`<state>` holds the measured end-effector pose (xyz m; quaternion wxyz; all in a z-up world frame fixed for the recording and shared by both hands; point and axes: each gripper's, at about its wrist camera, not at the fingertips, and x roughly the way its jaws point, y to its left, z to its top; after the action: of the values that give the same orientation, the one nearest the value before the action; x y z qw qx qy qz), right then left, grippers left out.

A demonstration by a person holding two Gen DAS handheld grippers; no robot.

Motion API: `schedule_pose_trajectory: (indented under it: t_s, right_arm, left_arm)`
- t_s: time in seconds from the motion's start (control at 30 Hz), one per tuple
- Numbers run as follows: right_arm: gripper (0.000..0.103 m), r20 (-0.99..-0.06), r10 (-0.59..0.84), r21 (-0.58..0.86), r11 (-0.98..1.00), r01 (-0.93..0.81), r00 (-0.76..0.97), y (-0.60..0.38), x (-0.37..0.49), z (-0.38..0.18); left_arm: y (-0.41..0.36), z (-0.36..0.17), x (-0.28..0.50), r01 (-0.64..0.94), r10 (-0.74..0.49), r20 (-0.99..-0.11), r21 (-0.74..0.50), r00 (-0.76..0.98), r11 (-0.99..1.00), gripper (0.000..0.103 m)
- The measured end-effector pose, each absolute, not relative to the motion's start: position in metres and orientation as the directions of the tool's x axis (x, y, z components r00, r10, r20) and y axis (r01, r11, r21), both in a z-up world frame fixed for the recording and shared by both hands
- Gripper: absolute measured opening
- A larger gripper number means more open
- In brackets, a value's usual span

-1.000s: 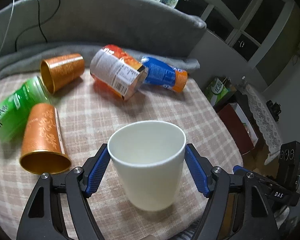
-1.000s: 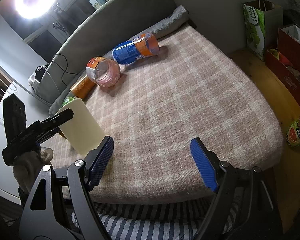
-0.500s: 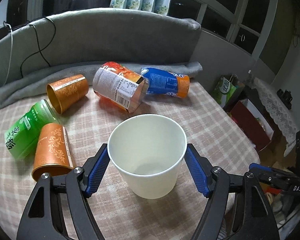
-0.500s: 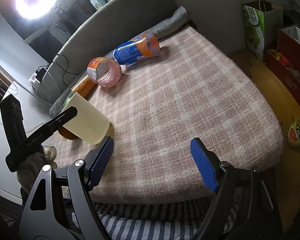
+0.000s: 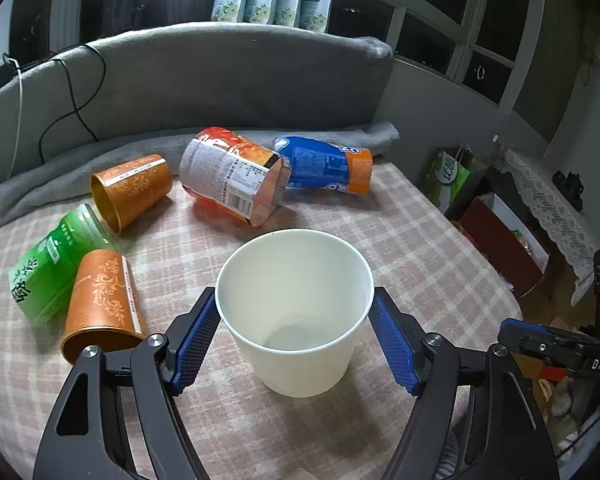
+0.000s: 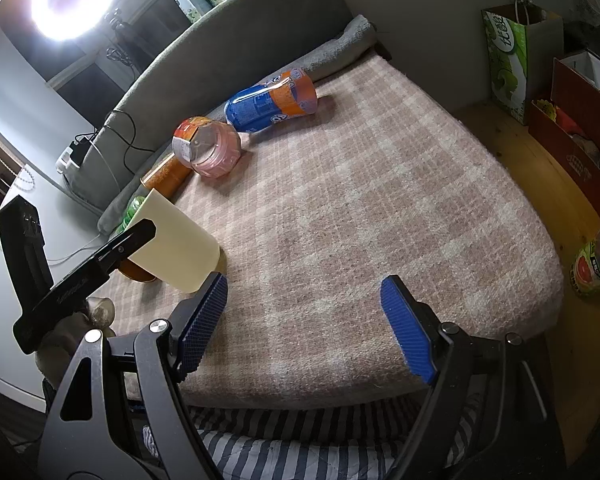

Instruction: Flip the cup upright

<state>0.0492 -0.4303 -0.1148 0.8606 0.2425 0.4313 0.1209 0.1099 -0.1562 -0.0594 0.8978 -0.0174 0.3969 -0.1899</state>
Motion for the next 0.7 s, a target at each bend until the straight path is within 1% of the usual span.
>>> schedule_pose_trajectory:
  t_s: [0.27, 0.47, 0.7]
  right_arm:
    - [0.082, -0.682, 0.416, 0.522, 0.853, 0.002, 0.601, -0.431, 0.048, -0.114]
    - [0.082, -0.679, 0.414, 0.519, 0.855, -0.002, 0.606, -0.432, 0.048, -0.112]
    - [0.082, -0.664, 0.408, 0.507, 0.862, -0.023, 0.626, -0.428, 0.045, -0.102]
  left_arm:
    - [-0.165, -0.057, 0.104, 0.357, -0.369, -0.702, -0.173, 0.609, 0.918, 0.075]
    - [-0.166, -0.056, 0.100, 0.377, -0.393, -0.704, -0.190, 0.591, 0.907, 0.080]
    - [-0.158, -0.059, 0.094, 0.373, -0.391, -0.712, -0.193, 0.583, 0.908, 0.080]
